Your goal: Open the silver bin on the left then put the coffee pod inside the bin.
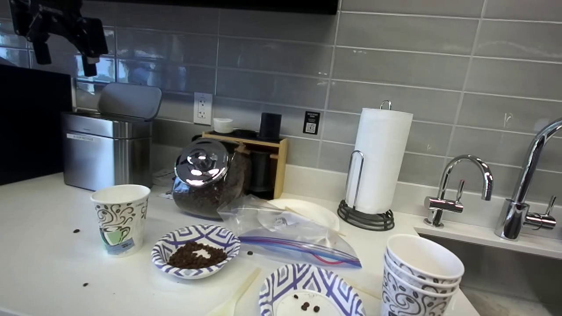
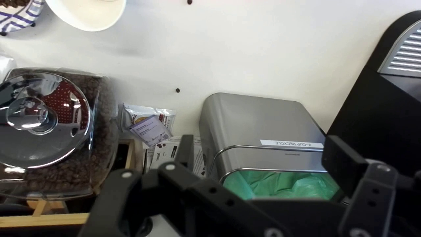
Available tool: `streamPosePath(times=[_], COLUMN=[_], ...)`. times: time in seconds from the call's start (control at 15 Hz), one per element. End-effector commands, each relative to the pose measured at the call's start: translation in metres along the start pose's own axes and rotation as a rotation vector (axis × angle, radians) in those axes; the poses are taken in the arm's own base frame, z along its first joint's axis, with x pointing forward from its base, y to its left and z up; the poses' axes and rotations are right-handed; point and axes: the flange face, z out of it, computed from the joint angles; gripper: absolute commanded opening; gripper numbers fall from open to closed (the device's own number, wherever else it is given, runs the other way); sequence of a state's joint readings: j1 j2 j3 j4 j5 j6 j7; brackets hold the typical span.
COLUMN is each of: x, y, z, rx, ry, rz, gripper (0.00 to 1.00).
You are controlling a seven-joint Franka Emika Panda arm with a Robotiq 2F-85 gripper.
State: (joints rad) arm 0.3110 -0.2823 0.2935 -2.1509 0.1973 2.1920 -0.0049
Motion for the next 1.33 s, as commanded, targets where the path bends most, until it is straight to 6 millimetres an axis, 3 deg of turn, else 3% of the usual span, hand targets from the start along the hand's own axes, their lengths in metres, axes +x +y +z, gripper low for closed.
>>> streamPosePath(times=[0.0, 0.4, 0.8, 0.87, 1.27], x=[-0.028, -0.041, -0.043, -0.036, -0.037], y=[0.003, 0.008, 0.014, 0.011, 0.013], z=[-0.024, -0.050, -0.048, -0.054, -0.050], rx=[-0.003, -0.015, -0.025, -0.038, -0.039], ry=[0.075, 0.214, 0.309, 0.277, 0.296], rz=[-0.010, -0.046, -0.119, -0.081, -0.110], gripper=[1.00, 1.00, 1.00, 1.00, 1.00])
